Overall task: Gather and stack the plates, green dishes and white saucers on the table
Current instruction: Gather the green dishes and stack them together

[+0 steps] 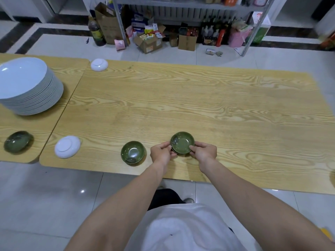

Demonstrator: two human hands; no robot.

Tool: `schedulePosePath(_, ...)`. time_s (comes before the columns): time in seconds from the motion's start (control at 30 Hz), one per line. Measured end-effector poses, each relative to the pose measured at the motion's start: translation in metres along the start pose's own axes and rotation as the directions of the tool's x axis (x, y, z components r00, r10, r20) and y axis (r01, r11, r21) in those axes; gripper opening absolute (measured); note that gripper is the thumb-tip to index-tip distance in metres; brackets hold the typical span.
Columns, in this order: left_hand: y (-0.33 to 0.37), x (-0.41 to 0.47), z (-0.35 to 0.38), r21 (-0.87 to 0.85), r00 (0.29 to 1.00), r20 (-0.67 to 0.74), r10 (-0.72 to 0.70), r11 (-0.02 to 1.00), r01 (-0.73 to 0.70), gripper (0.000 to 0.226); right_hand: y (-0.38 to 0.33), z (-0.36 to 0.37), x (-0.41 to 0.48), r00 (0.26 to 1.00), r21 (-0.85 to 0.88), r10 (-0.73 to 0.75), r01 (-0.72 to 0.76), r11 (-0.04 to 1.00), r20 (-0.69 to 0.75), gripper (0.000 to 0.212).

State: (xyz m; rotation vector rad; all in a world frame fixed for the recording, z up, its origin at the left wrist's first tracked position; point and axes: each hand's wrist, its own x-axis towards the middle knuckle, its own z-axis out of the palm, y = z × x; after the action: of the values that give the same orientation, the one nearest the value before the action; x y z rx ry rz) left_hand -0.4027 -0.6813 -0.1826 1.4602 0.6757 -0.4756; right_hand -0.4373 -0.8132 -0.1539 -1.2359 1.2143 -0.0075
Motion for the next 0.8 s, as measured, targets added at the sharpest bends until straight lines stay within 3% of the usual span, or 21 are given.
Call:
schedulePosePath(0.37,0.009,-0.003,0.000,0.027,1.000,0.015,-0.027,0.999,0.026,0.020,-0.004,0.000,0.005,0.999,-0.104,0.000,0.005,0.995,0.049,0.025)
schedulePosePath(0.6,0.025,-0.006,-0.004,0.178,0.998,0.009,0.056,0.982,-0.057,0.023,-0.022,-0.010,0.004,0.994,-0.266,-0.098,0.108,0.958,0.049,0.014)
schedulePosePath(0.7,0.044,-0.016,-0.010,0.491,0.952,0.102,0.290,0.817,-0.302,0.029,-0.041,-0.016,-0.009,0.960,-0.341,-0.247,0.278,0.898,0.131,0.023)
schedulePosePath(0.77,0.061,-0.026,-0.016,0.644,0.867,0.268,0.420,0.591,-0.486,0.038,-0.060,-0.018,-0.019,0.867,-0.482,-0.372,0.495,0.723,0.332,0.038)
schedulePosePath(0.8,0.069,-0.030,-0.020,0.703,0.817,0.347,0.461,0.449,-0.552,0.044,-0.069,-0.016,-0.023,0.792,-0.549,-0.406,0.610,0.571,0.456,0.046)
